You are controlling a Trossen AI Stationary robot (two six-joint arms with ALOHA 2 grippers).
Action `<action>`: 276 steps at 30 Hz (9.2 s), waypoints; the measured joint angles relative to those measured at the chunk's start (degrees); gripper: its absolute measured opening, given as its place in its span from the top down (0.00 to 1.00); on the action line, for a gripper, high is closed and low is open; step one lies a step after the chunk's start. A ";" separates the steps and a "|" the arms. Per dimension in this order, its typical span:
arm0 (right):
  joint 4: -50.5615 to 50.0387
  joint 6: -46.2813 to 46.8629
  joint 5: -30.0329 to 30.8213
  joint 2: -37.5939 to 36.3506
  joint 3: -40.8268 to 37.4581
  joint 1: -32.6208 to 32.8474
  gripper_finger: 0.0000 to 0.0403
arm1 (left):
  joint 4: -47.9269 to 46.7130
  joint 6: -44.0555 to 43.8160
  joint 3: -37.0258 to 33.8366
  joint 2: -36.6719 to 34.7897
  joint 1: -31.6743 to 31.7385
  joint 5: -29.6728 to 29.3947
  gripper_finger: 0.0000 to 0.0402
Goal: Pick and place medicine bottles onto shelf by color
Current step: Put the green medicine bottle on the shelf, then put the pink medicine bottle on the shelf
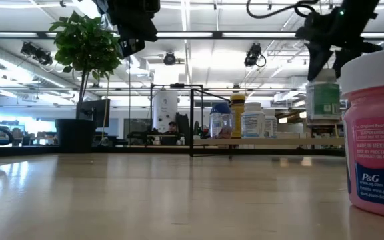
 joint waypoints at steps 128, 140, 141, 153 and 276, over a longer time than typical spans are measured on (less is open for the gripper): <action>13.89 -14.18 -29.12 5.93 -0.69 -15.04 0.24 | -0.17 -1.89 0.00 0.00 -0.13 0.07 0.76; 26.02 -16.98 -34.86 5.93 -0.69 -2.54 0.24 | 1.03 -1.52 0.00 0.00 -1.85 1.30 0.75; 28.00 -16.98 -34.86 5.93 -0.69 -1.59 0.24 | 0.35 -1.52 0.02 0.00 -2.38 2.07 0.74; 43.40 -20.74 -35.25 10.14 0.29 7.24 0.30 | -10.39 -0.86 0.04 -3.80 -10.45 -1.45 0.46; 13.62 -13.02 -24.89 61.38 43.48 36.75 0.21 | -11.17 -16.47 0.02 -3.67 -24.63 -14.10 0.43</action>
